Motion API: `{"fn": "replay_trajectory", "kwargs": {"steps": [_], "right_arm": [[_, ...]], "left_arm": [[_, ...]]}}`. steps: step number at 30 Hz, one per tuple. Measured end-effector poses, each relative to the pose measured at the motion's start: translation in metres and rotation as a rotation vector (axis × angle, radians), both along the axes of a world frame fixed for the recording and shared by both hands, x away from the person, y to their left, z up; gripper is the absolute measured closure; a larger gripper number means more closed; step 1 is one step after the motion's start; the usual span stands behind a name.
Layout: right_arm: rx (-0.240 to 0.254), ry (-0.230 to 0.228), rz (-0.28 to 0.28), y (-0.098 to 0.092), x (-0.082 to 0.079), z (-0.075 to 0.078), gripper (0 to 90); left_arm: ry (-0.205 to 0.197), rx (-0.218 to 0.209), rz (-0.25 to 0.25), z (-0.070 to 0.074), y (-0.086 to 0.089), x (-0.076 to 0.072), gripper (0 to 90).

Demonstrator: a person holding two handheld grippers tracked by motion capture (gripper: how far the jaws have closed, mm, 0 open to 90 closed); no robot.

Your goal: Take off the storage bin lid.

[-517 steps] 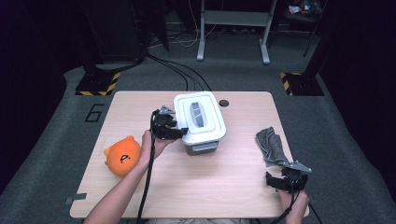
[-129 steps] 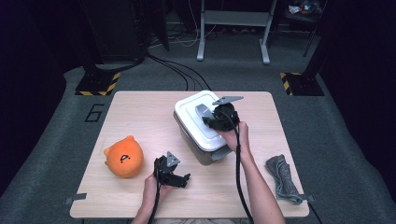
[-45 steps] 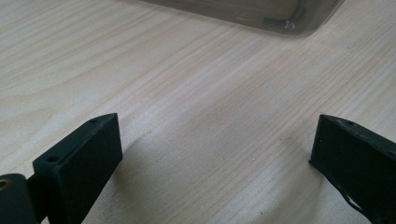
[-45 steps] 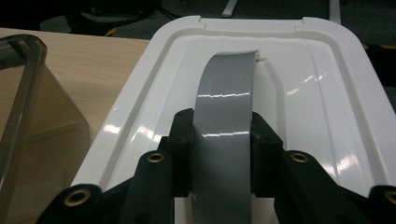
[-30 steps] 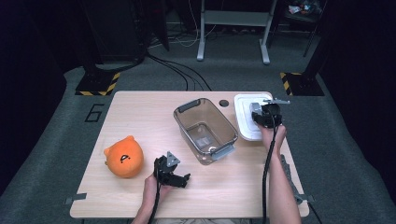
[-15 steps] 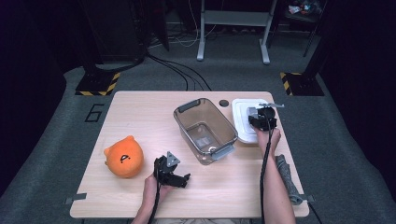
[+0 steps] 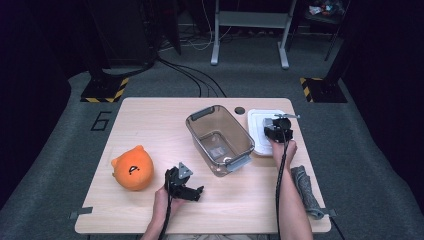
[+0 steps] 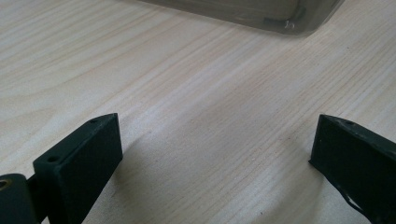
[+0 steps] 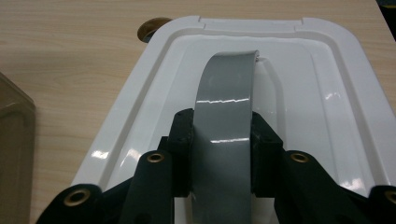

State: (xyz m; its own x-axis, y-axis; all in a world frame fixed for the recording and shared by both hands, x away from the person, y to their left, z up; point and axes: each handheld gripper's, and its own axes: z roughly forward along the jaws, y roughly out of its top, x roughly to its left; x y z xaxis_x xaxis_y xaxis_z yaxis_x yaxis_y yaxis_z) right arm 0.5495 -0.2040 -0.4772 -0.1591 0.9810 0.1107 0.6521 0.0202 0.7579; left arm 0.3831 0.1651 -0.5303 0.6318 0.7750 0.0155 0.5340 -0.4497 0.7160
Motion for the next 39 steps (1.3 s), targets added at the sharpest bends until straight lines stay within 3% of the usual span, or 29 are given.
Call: {"fn": "replay_trajectory", "kwargs": {"steps": [25, 31, 37, 39], "right_arm": [[-0.046, 0.054, -0.049, 0.003, 0.014, -0.028, 65.4], [-0.087, 0.075, -0.041, 0.005, 0.011, -0.021, 43.6], [-0.089, 0.121, -0.028, 0.002, 0.000, -0.008, 24.4], [-0.109, 0.096, -0.007, 0.002, -0.006, -0.003, 20.7]], "left_arm": [[-0.001, 0.002, 0.000, 0.000, 0.000, 0.000, 1.7], [0.001, -0.002, 0.000, 0.000, 0.000, 0.000, 1.7], [-0.001, 0.002, 0.000, 0.000, 0.000, 0.000, 1.7], [-0.001, 0.002, 0.001, 0.000, 0.000, 0.000, 1.7]]}}
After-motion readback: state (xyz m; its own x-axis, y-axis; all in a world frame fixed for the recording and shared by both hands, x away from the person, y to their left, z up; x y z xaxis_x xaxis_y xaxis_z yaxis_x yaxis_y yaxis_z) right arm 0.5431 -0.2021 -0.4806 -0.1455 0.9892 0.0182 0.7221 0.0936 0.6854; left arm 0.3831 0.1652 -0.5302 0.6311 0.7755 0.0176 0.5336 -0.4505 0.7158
